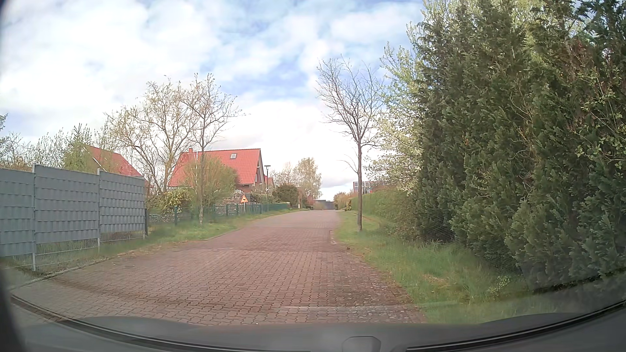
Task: Follow the waypoints while adhering to traffic rules and regulations
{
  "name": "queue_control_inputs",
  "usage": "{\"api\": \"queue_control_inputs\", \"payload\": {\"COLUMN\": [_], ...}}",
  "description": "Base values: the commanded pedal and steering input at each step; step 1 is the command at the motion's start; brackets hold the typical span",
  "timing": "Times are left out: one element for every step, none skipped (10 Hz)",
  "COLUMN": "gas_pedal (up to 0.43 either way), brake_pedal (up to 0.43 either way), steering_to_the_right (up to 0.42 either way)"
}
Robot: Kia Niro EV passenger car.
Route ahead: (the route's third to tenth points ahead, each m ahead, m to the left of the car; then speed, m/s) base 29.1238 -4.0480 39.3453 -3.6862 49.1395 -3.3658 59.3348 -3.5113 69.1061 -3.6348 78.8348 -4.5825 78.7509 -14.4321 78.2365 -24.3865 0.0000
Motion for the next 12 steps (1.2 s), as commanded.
{"api": "queue_control_inputs", "payload": {"gas_pedal": [0.000, 0.000, 0.000, 0.000, 0.000, 0.000, 0.000, 0.000, 0.000, 0.000, 0.000, 0.000], "brake_pedal": [0.250, 0.244, 0.250, 0.250, 0.250, 0.250, 0.244, 0.250, 0.250, 0.250, 0.244, 0.250], "steering_to_the_right": [-0.006, -0.006, -0.006, -0.006, -0.006, -0.006, -0.006, -0.006, -0.006, -0.006, -0.006, -0.006]}}
